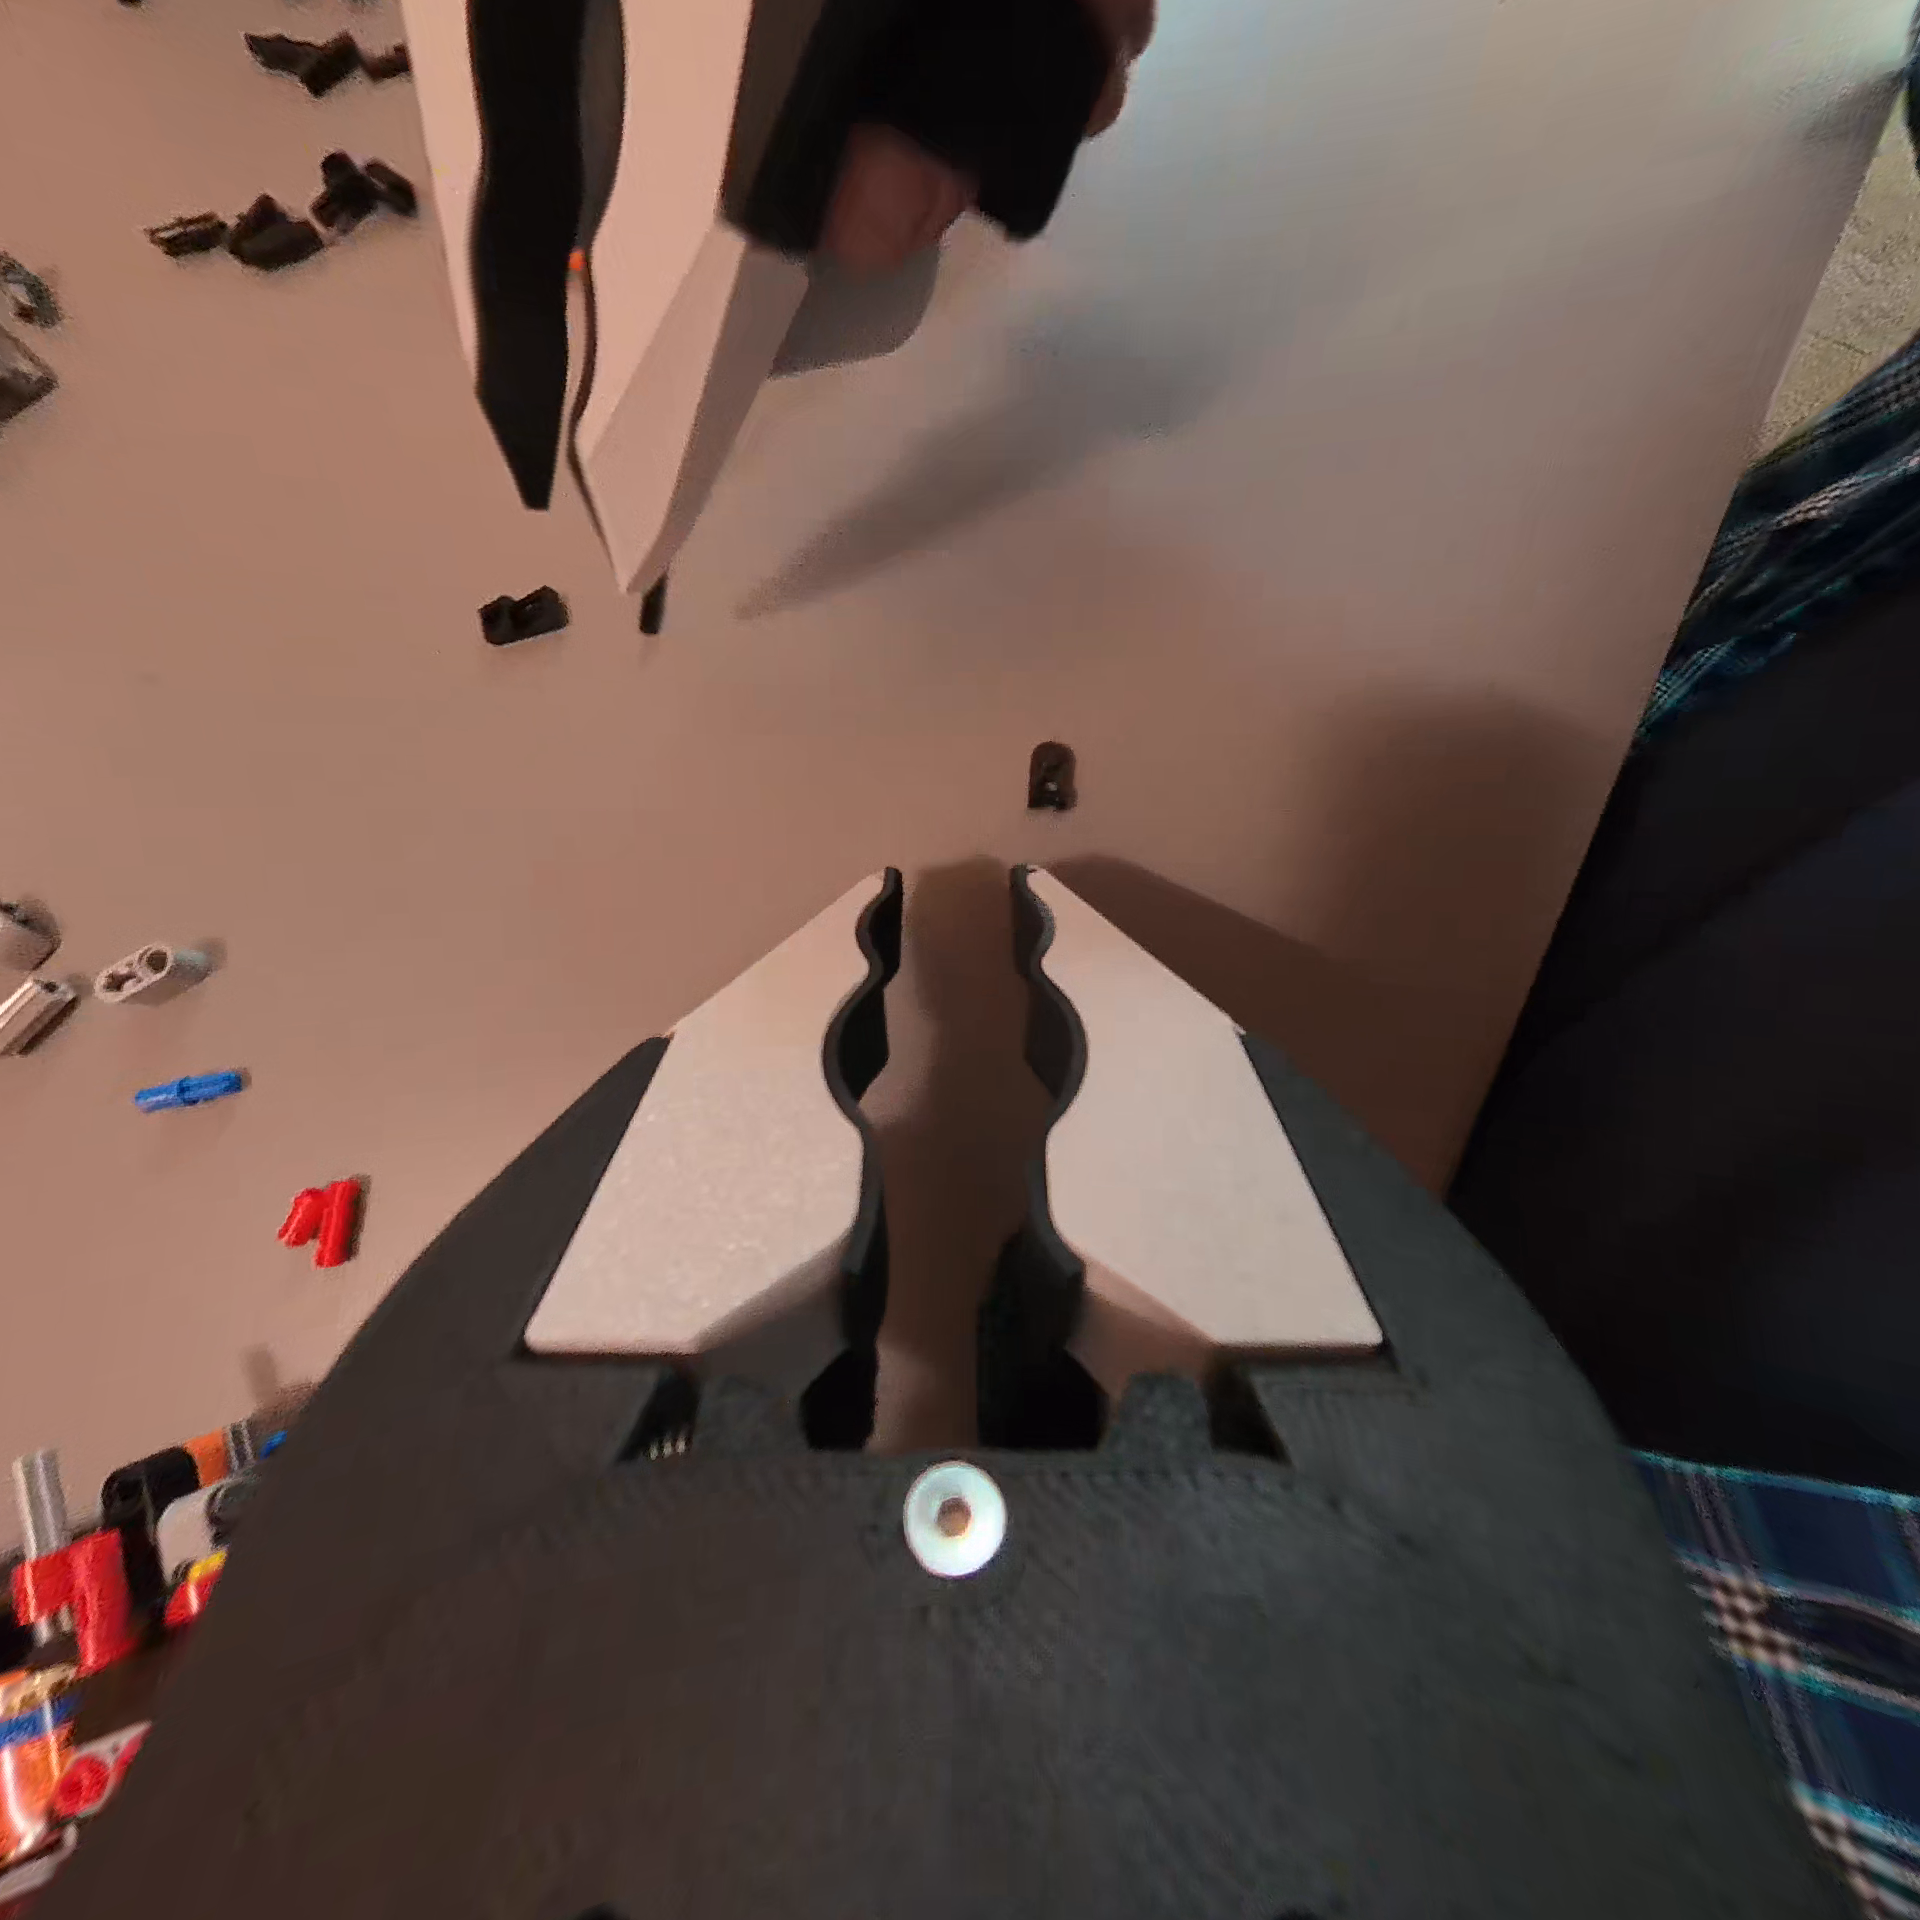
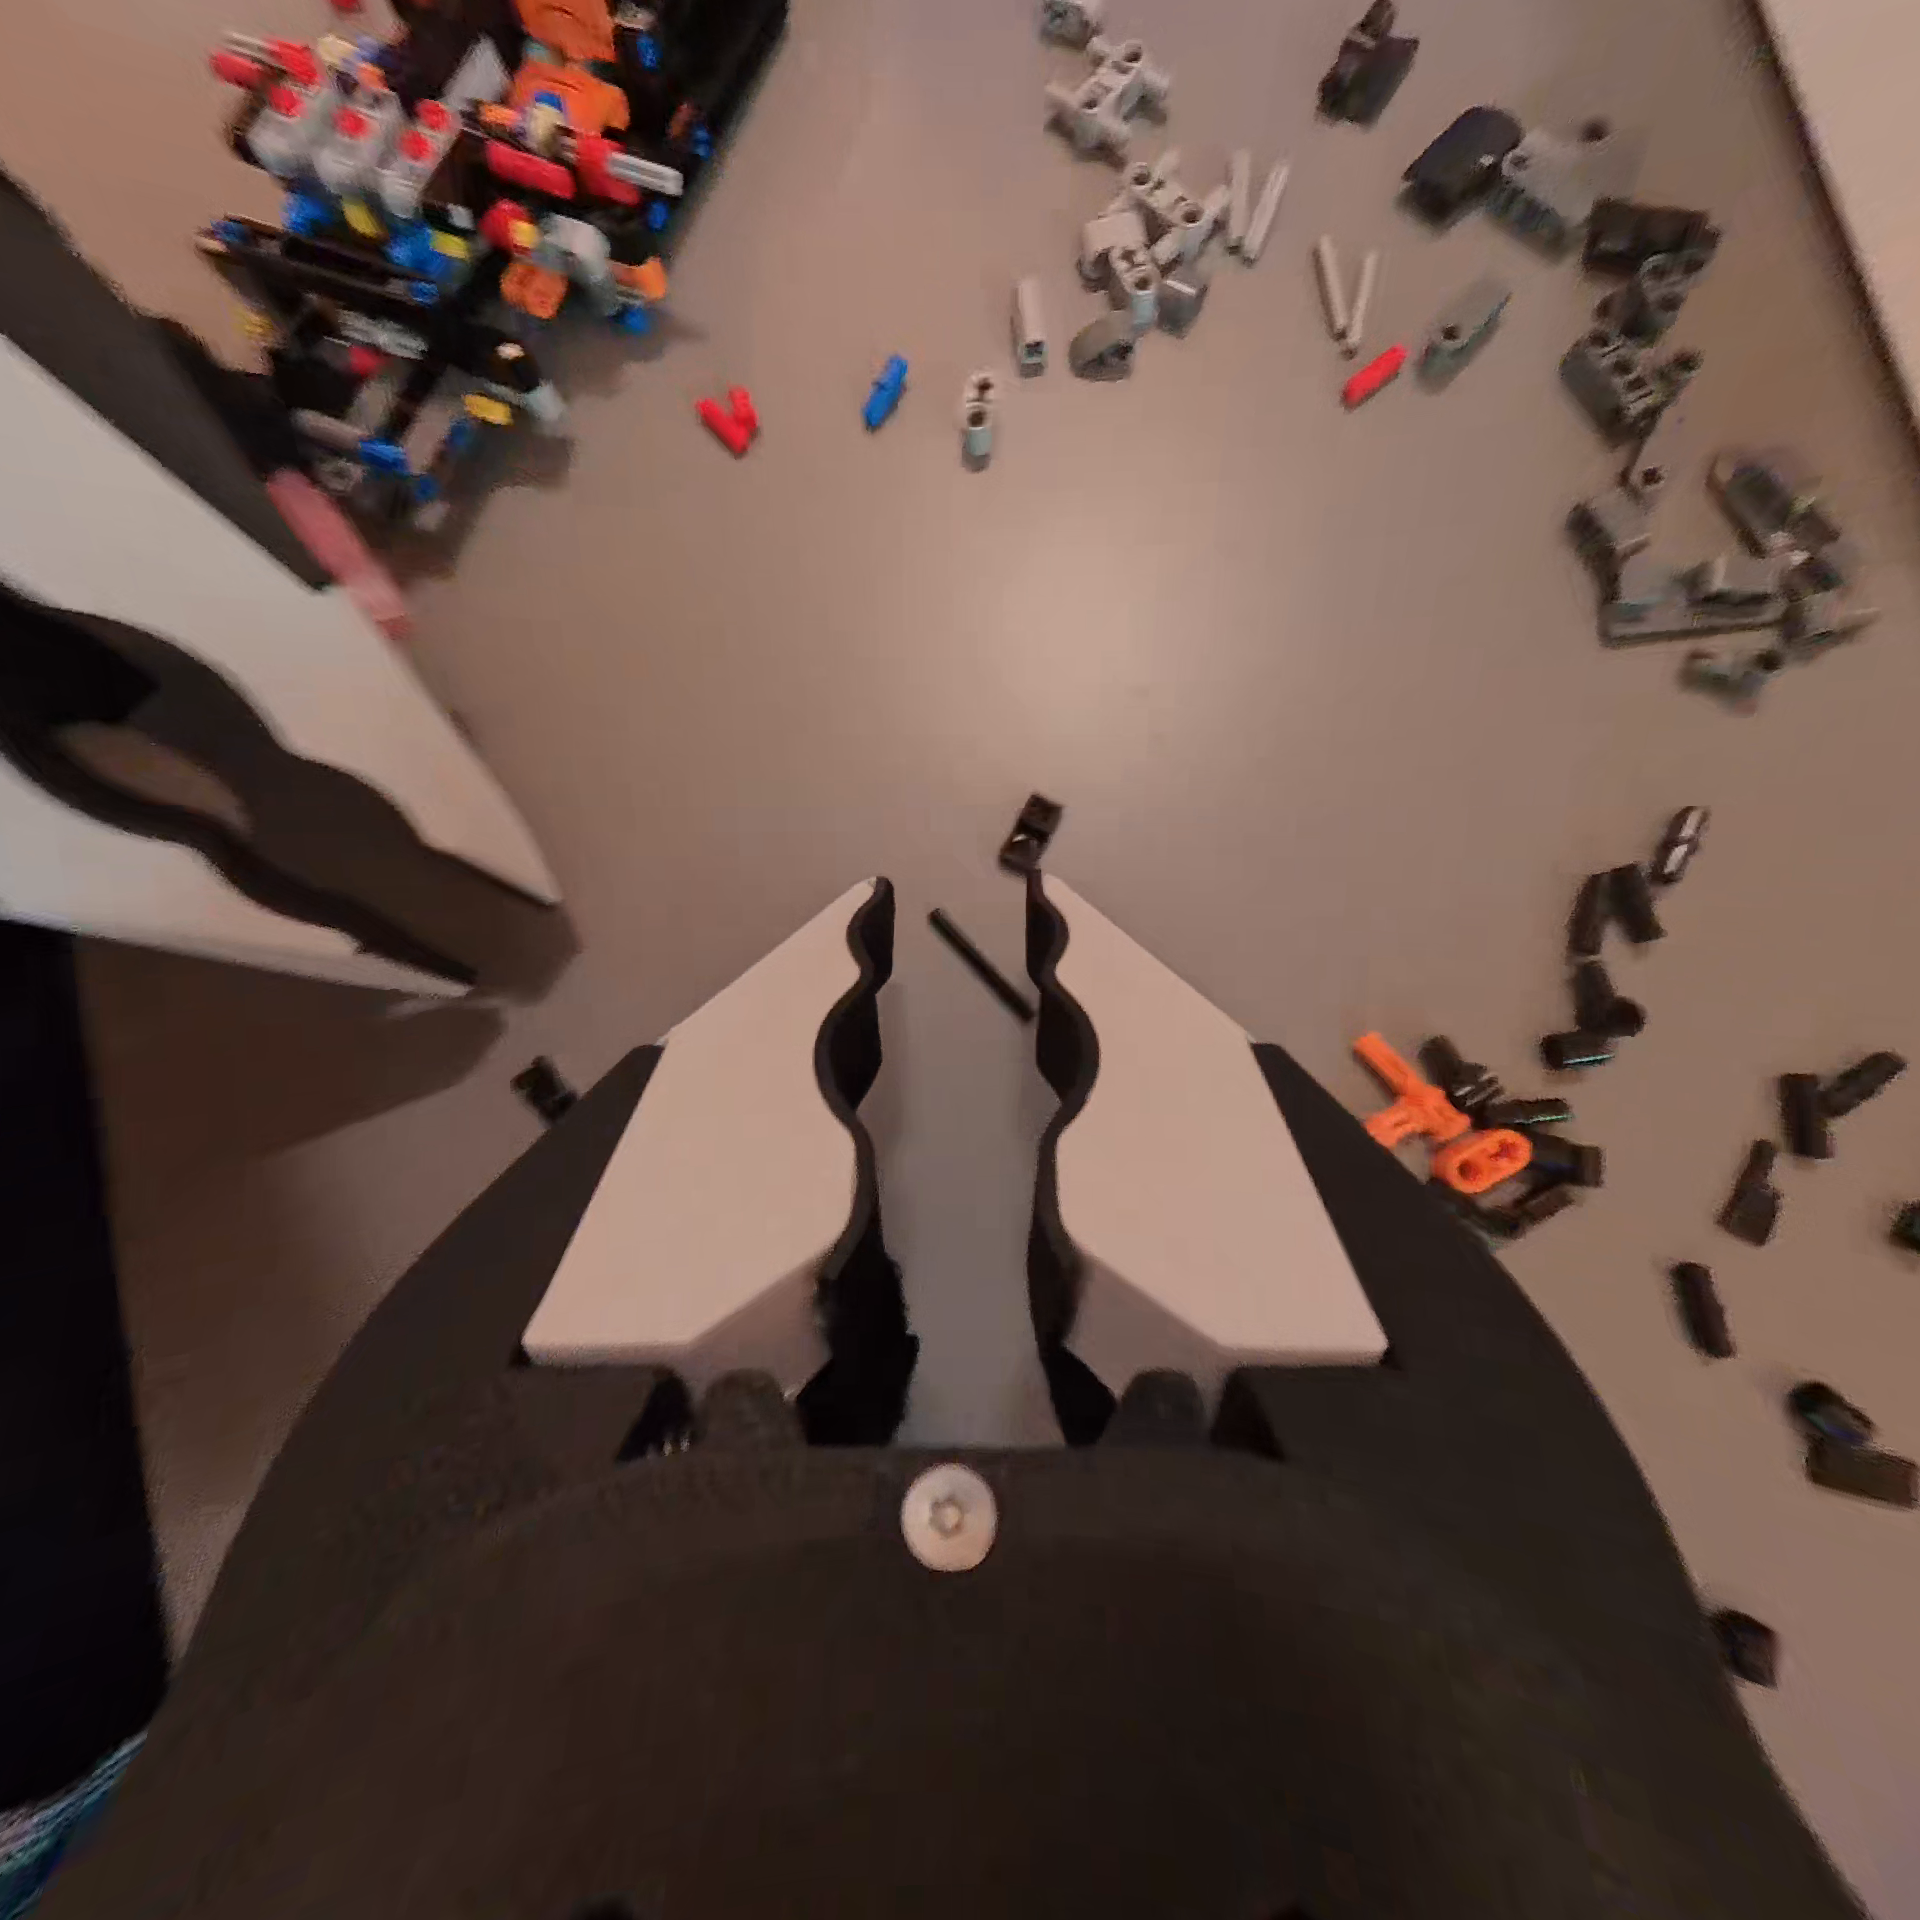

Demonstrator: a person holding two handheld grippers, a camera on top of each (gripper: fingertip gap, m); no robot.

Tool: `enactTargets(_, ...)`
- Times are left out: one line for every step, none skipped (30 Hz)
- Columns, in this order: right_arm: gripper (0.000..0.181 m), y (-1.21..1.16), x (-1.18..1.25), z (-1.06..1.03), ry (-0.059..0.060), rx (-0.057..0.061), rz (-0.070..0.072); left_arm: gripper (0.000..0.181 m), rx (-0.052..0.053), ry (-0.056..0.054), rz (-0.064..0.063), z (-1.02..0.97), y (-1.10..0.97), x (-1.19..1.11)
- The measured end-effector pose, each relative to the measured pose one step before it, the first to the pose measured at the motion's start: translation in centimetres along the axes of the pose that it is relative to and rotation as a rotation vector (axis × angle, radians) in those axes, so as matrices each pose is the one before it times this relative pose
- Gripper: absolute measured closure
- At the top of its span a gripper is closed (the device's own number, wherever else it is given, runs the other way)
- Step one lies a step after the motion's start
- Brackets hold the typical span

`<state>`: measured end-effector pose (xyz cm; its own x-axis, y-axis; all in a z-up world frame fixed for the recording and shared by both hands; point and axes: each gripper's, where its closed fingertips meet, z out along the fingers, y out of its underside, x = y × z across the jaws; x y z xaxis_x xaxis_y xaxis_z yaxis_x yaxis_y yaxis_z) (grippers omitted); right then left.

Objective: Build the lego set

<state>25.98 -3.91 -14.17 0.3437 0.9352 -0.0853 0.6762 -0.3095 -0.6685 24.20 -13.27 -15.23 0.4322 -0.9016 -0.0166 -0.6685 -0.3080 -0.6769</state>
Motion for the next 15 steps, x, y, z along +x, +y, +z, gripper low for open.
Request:
enactTargets(0.159,0.022,0.513,0.417,0.0410,-0.0178,-0.0151,0.162,0.0111,-0.0112,0.0001,-0.193,-0.027,-0.115)
enactTargets(0.159,0.144,0.467,0.455,0.0339,-0.0249,-0.0071,0.162,0.0053,-0.0058,-0.0052,-0.138,0.026,-0.107)
enactTargets(0.159,0.024,0.270,0.441,0.0179,-0.0137,0.0012,0.162,0.0066,0.0010,-0.0088,-0.110,0.005,-0.082)
enactTargets(0.160,-0.003,0.026,0.414,0.0004,-0.0095,0.0068,0.162,0.0110,-0.0010,-0.0081,-0.109,-0.073,-0.122)
enactTargets(0.160,0.096,-0.009,0.414,-0.0022,-0.0148,0.0065,0.162,0.0116,-0.0049,-0.0055,-0.113,-0.092,-0.173)
enactTargets(0.160,-0.097,-0.014,0.306,-0.0001,-0.0015,0.0031,0.162,0.0072,-0.0024,-0.0040,-0.088,-0.060,-0.129)
enactTargets(0.164,-0.145,-0.028,0.163,-0.0007,0.0028,0.0015,0.162,0.0076,-0.0049,-0.0013,-0.101,-0.081,-0.162)
enactTargets(0.176,-0.124,0.056,0.093,0.0032,0.0005,0.0003,0.162,0.0087,-0.0098,0.0004,-0.103,-0.089,-0.216)
enactTargets(0.176,-0.059,0.095,0.049,0.0047,-0.0011,-0.0022,0.162,0.0048,-0.0095,-0.0017,-0.081,-0.038,-0.247)
enactTargets(0.176,-0.032,0.051,0.005,-0.0005,-0.0017,0.0023,0.163,0.0061,-0.0067,-0.0011,-0.099,-0.085,-0.214)
enactTargets(0.177,0.005,-0.077,-0.029,-0.0132,0.0024,0.0085,0.162,0.0123,-0.0135,0.0008,-0.149,-0.212,-0.292)
enactTargets(0.177,-0.125,-0.205,-0.152,-0.0265,0.0164,0.0210,0.162,0.0121,-0.0192,0.0002,-0.193,-0.281,-0.378)
enactTargets(0.177,-0.318,-0.449,-0.330,-0.0511,0.0329,0.0386,0.162,0.0115,-0.0282,-0.0004,-0.195,-0.302,-0.519)
enactTargets(0.177,-0.322,-0.808,-0.419,-0.0848,0.0340,0.0613,0.162,0.0119,-0.0336,0.0010,-0.183,-0.304,-0.611)
enactTargets(0.177,-0.381,-0.980,-0.513,-0.1015,0.0377,0.0755,0.160,0.0120,-0.0285,0.0050,-0.141,-0.300,-0.548)
